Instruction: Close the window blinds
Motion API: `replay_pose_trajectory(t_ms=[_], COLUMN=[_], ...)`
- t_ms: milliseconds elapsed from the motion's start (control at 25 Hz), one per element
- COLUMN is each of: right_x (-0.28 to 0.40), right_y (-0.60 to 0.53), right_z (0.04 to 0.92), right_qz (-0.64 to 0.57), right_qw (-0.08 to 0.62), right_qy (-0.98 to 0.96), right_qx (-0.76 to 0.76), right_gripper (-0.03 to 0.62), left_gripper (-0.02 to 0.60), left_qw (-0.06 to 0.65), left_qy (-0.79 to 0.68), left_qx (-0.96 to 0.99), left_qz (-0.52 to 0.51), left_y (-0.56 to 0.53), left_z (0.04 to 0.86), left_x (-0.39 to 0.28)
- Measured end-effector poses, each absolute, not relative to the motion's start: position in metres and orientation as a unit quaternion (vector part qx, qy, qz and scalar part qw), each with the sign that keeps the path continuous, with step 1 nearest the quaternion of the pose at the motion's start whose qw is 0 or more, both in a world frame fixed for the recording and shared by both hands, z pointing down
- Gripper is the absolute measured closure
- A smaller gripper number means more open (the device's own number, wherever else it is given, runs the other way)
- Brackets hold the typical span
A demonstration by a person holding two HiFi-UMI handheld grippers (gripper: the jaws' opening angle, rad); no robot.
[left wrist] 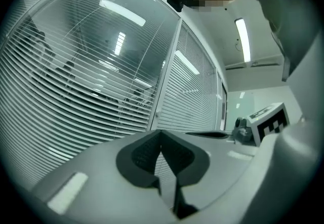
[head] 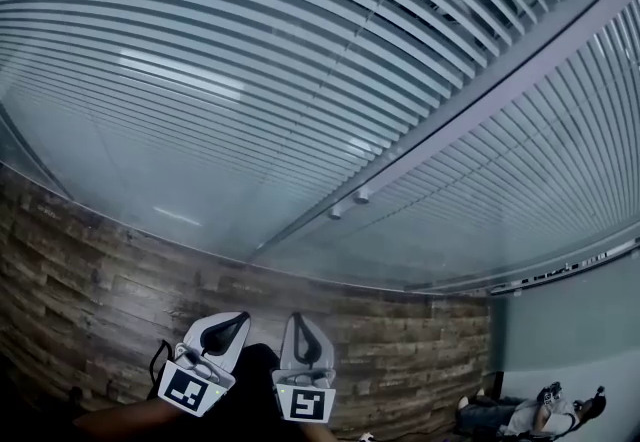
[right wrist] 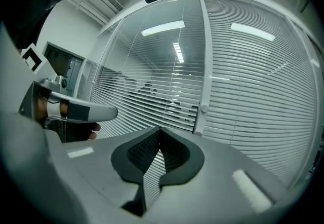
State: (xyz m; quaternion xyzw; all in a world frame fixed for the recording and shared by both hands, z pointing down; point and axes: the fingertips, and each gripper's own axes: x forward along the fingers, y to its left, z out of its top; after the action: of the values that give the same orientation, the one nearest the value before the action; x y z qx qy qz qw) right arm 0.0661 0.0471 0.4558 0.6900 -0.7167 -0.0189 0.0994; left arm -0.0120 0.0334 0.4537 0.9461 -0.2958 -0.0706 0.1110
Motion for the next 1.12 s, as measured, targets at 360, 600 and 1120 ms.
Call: replay_pose_trajectory(t_ms=[360,600,1120], right_x=[0.092,0.115,0.201], right_y=[0.014,-0.011,-0.091], right_z=[0.451,0.427,0.421], right_qz=[-0.029,-0.13,-0.124], right_qw=[0.095,0.177,0.241], right_qy=[-0.721,-0.709,-0.669], right_qx=[0.686,0.671,0.692], right_gripper=[0.592,0.591,0.499], left_gripper=[0.583,0.583,0.583], left_qw=[0.091,0.081,0.061], left_qy=[-0.336,-0.342,-0.357], left_qx=[0.936,0.934,0.929], left_qz=[-0.056,-0.065,-0.07], left_y=[0.006,-0.008,-0.028], left_z=[0.454,0.447,0.436], left_x=[-0.014,0.003,0.023])
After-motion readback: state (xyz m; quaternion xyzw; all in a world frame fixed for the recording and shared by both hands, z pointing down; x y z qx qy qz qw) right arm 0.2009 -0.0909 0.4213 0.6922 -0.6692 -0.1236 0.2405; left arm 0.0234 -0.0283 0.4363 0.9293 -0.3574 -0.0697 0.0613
